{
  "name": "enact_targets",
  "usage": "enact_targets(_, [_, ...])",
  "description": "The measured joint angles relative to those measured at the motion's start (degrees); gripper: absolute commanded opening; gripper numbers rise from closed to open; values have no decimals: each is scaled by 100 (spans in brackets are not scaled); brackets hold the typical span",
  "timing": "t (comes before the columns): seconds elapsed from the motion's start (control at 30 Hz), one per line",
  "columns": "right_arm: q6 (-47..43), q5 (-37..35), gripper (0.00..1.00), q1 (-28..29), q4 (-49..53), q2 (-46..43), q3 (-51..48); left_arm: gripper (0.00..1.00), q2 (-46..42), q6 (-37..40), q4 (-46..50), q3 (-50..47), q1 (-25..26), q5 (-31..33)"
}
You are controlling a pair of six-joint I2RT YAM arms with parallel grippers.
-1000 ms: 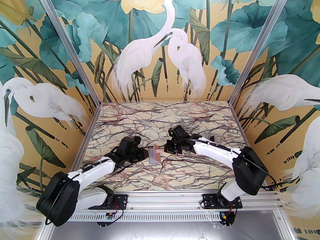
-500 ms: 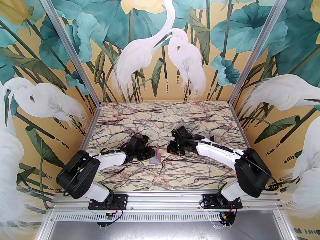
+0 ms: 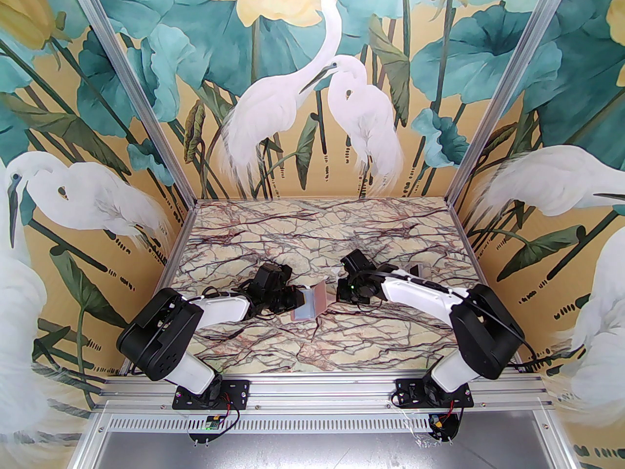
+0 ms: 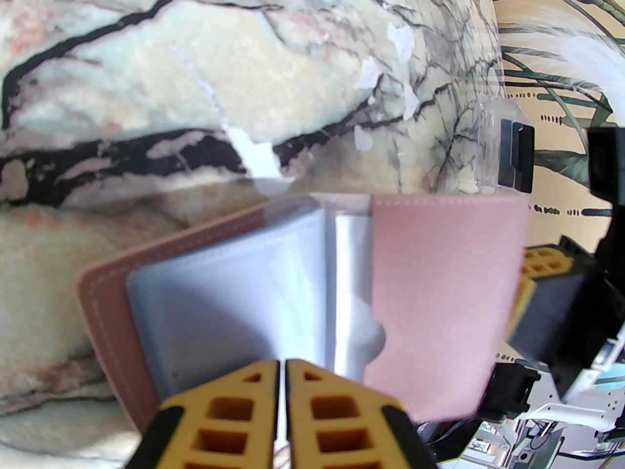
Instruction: Put the credit cards into the card holder
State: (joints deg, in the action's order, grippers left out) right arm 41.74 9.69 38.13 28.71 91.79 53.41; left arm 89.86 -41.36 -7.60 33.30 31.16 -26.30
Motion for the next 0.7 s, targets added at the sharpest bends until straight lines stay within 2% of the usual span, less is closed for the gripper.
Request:
enact_targets(0.1, [-20,-90,1,0,151,114,31,13,61,0,-90,-50,-2,2])
enact_targets(0.23, [-46,-168,7,0,308,232,142,13,90,0,-190,-96,0,-2])
enact_targets(0.27, [-48,-192,11,0,337,243,168,13,90,0,-205,-101,0,-2])
enact_targets(0.4, [-118,-299,36,0,516,278,326,13,92,0,-254,-125,0,-2])
enact_targets(0.47, [-157,-321,41,0,588,275,424,13,92,0,-271,-133,-2,-2])
enact_targets(0.7, [-151,-225,41,26,826,76,1056,13,96,0,-297,-133,0,-2])
